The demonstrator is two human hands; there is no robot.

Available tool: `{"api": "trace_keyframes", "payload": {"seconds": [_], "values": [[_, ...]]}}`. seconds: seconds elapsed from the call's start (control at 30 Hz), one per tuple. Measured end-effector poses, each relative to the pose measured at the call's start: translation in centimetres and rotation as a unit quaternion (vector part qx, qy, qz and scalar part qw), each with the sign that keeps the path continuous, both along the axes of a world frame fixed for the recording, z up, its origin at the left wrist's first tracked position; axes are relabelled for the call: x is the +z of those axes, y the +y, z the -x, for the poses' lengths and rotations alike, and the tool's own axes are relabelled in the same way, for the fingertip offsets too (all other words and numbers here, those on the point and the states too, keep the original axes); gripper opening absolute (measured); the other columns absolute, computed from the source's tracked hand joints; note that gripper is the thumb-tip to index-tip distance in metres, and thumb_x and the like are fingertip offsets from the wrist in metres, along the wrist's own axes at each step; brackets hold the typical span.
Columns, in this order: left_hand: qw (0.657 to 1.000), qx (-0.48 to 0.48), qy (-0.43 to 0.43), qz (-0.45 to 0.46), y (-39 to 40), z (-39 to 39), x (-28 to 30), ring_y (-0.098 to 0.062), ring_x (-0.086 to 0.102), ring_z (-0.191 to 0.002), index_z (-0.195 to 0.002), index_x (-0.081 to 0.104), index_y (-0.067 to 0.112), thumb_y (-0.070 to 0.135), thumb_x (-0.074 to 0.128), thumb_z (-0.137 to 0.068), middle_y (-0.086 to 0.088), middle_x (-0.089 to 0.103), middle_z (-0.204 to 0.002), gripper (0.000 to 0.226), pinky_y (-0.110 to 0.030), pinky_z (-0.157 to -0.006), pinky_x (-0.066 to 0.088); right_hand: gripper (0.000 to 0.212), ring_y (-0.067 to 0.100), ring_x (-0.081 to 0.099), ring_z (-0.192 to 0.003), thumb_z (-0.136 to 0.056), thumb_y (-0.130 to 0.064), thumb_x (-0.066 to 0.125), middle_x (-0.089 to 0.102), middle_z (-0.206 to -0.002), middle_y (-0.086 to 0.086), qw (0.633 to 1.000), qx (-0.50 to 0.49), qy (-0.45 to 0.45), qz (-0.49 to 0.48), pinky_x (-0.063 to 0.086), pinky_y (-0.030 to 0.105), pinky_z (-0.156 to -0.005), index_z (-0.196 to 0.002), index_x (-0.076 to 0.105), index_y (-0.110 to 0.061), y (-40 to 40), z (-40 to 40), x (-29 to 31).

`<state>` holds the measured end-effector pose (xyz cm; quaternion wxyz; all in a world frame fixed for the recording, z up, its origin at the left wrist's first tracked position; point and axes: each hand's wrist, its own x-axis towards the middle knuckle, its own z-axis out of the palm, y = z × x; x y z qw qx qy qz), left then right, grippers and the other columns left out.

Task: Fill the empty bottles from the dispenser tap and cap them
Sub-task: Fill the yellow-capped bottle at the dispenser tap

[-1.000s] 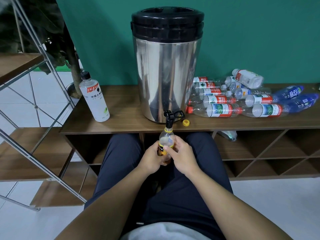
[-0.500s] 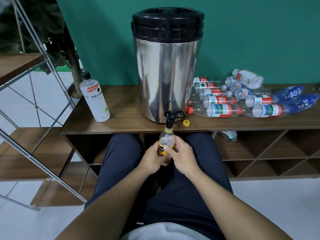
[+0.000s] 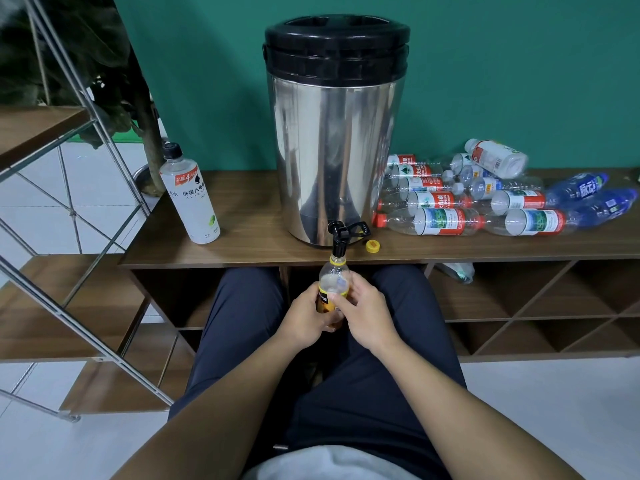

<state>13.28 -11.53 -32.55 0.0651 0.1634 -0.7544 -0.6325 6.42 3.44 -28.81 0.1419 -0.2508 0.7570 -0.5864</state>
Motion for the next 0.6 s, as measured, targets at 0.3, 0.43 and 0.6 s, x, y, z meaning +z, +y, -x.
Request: {"api": "trace_keyframes", "payload": {"seconds": [0.3,0.43,0.6], "values": [[1.0,0.0,-0.001,0.015,0.15,-0.12,0.18,-0.026,0.081,-0.102,-0.138,0.067,0.03,0.01,0.088,-0.093,-0.002,0.079,-0.116,0.053,-0.053,-0.081,0.07,0.027,0.011,0.077,-0.112,-0.099,-0.022,0.078,0.082,-0.116,-0.012,1.0,0.0,0.004,-0.006,0.061,0.053,-0.105,-0.122,0.074,-0.036,0.13,-0.05,0.07],[1.0,0.001,-0.003,0.009,0.21,-0.15,0.39,-0.025,0.081,-0.101,-0.138,0.068,0.03,0.013,0.088,-0.094,-0.002,0.079,-0.116,0.051,-0.051,-0.08,0.071,0.028,0.01,0.077,-0.113,-0.1,-0.02,0.079,0.082,-0.116,-0.012,1.0,0.0,0.001,-0.002,0.061,0.052,-0.106,-0.122,0.074,-0.036,0.14,-0.14,0.19],[1.0,0.006,0.0,0.015,0.4,-0.13,0.67,-0.023,0.081,-0.1,-0.137,0.068,0.029,0.012,0.088,-0.094,-0.002,0.079,-0.115,0.05,-0.048,-0.078,0.071,0.029,0.01,0.077,-0.114,-0.099,-0.018,0.08,0.082,-0.117,-0.012,1.0,0.0,-0.003,0.002,0.06,0.052,-0.107,-0.123,0.074,-0.035,0.11,-0.16,0.21]]}}
